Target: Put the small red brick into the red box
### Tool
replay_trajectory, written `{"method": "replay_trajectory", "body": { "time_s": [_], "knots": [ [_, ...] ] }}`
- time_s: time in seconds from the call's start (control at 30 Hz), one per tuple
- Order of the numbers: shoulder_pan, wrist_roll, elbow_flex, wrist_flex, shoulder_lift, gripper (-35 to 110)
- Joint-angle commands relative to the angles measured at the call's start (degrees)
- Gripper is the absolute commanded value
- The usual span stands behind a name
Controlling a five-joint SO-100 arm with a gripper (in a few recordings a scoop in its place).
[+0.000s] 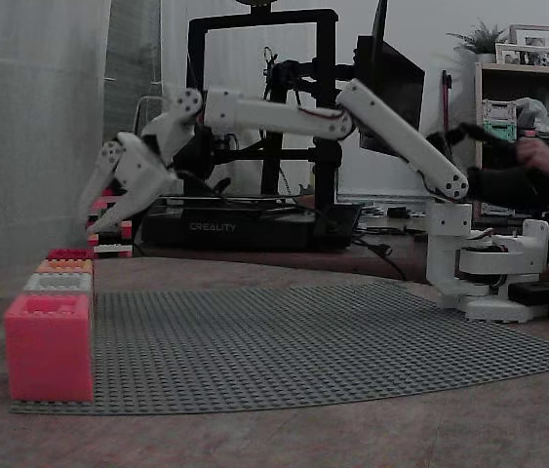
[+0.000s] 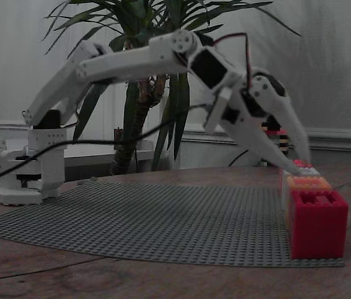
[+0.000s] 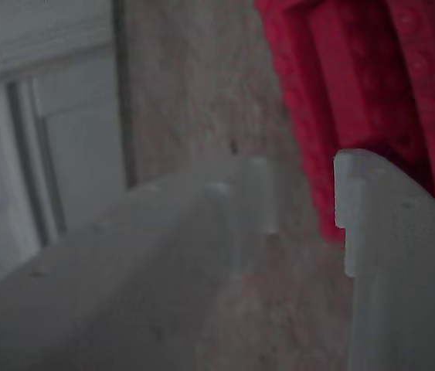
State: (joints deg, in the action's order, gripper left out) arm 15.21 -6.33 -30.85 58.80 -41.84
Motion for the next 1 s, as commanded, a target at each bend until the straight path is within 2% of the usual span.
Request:
{"method": "replay_trajectory", "body": {
  "time_s": [0.0, 0.3, 0.47, 0.63, 0.97],
  "knots": [
    [0.00, 1.67, -14.59, 0.44, -25.40, 0],
    [-5.10, -6.15, -81.91, -4.04, -77.61, 0],
    [-10.37, -5.27, -108.19, -1.76, -98.70, 0],
    [-13.10, -2.29, -120.59, 5.19, -115.05, 0],
    [-14.77, 0.88, -129.99, 19.86, -138.60, 0]
  ]
}}
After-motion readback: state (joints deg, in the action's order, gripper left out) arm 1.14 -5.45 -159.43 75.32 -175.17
